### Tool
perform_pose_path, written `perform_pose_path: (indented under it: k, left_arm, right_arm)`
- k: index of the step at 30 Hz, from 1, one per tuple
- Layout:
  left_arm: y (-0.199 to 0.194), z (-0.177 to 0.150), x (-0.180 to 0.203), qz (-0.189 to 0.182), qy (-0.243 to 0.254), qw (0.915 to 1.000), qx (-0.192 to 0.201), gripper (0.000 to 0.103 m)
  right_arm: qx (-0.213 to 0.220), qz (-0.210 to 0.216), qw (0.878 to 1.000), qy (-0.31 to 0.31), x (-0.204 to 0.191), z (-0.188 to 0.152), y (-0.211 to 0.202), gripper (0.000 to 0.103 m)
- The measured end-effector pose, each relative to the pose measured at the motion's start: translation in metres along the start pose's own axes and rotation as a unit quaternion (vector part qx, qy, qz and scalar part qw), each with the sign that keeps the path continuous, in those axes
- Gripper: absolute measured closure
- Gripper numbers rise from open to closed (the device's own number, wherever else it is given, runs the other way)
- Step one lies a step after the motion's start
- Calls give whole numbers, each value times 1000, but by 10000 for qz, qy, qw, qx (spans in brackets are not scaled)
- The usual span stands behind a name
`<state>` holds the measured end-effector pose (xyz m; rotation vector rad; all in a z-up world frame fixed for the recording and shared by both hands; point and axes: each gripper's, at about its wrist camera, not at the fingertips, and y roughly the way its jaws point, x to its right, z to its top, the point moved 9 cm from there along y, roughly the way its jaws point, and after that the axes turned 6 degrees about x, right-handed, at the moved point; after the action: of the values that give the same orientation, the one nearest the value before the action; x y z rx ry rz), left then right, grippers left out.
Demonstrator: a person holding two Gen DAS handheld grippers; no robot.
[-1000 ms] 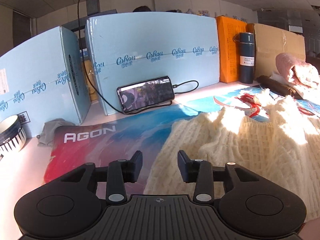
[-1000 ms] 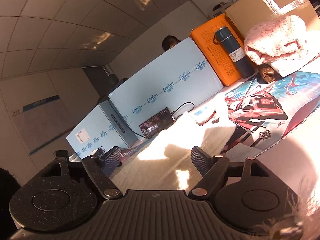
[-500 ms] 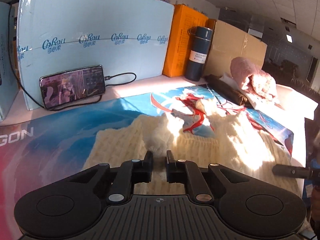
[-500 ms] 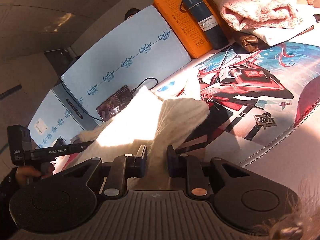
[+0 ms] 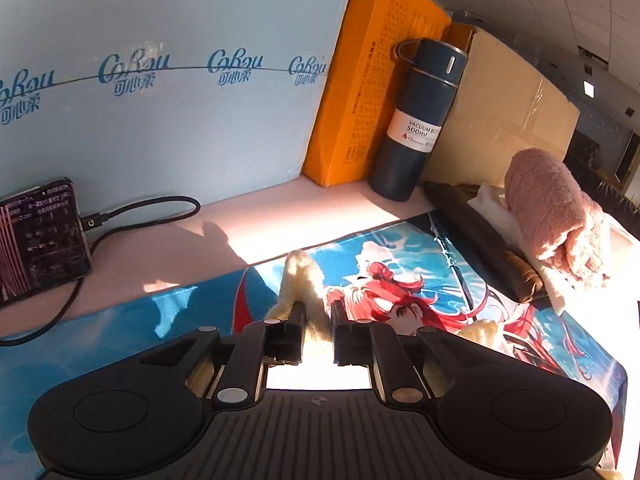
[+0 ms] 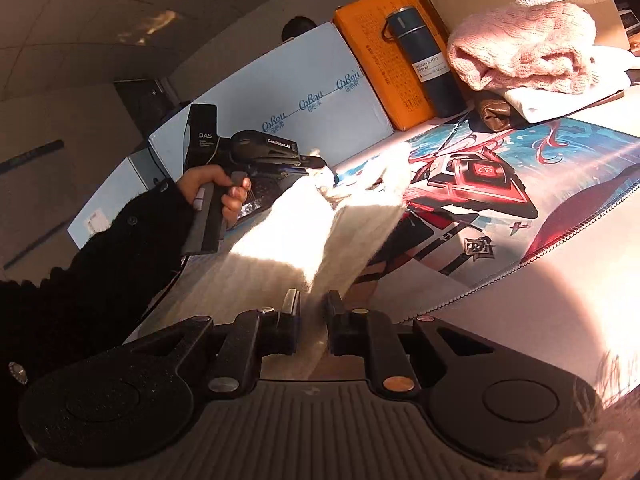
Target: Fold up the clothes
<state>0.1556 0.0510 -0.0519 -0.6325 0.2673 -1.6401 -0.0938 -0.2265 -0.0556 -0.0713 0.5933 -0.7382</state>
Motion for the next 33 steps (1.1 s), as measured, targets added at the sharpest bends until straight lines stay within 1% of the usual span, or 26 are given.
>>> perform_pose_path:
  k: [1,2,3,4,5,7,9,10,12,15,16,18,19,21,22,23,24,25,26,27,29,31,33]
  left_arm:
    - [1,0,-2,-30,-94,9999,-20,85]
    - [-4,1,-4,-109,-162,9998,-52,79]
    - [-8,2,-6,-188,-231,9995,-84,62]
    - [-16,4,-8,-245,-260,9993,-76,40]
    - [-30,6,-11,-250,-196,9995,40,34]
    - [-68,10,-19,-126,3,9992,387,32]
    - [-112,4,-37,234,33,9978,612,31]
    - [-134,-2,-48,439,36,9966,696,29]
    - [-173,-23,-67,832,50,9939,723,26]
    - [-219,-67,-98,1491,-112,9871,570,26]
    - [-231,-82,-106,1649,-204,9848,500,26]
    - [-247,-112,-115,1703,-500,9837,300,25]
    - [-250,-124,-113,1587,-622,9851,227,26]
    - [-251,-138,-102,1377,-602,9884,204,26]
    - [-249,-139,-94,1363,-416,9895,247,31]
    - [-246,-137,-89,1341,-248,9903,270,46]
    - [-244,-136,-83,1318,-80,9908,293,77]
    - [-241,-133,-79,1303,79,9909,324,89]
    - [-238,-127,-78,1301,223,9906,369,94]
    - [-236,-121,-80,1318,345,9898,422,94]
    - [-228,-103,-91,1432,439,9873,537,94]
    - [-218,-86,-102,1535,514,9848,622,94]
    - [-204,-68,-109,1566,656,9836,616,94]
  right_arm:
    - [-64,-16,10000,-69,0,-3,-2,85]
    - [-7,-72,9999,-108,2,1,-4,74]
    - [86,-139,9998,-138,3,6,-6,66]
    - [179,-206,9995,-168,5,11,-8,50]
    - [285,-231,9992,-183,7,17,-8,43]
    - [444,-240,9984,-258,9,32,-4,42]
    - [457,-237,9976,-471,8,44,6,40]
    - [393,-246,9968,-658,8,49,15,39]
    - [175,-161,9948,-986,8,55,33,38]
    - [-263,-36,9919,-1245,11,62,61,38]
    - [-391,20,9904,-1324,10,62,68,38]
    - [-646,166,9869,-1472,9,61,81,38]
    - [-759,234,9853,-1514,8,59,85,38]
    - [-955,256,9833,-1530,9,53,94,40]
    - [-1020,209,9828,-1523,10,49,96,43]
    - [-1082,159,9823,-1518,12,46,97,51]
    - [-1145,109,9818,-1514,13,42,99,58]
    - [-1184,95,9799,-1605,12,39,96,70]
    - [-1216,91,9774,-1725,9,35,93,73]
    - [-1247,87,9749,-1844,6,32,90,76]
    - [-1355,232,9706,-1973,-1,28,80,89]
    - [-1488,538,9682,-1940,-12,23,69,93]
    - [-1639,973,9642,-1843,-27,15,59,95]
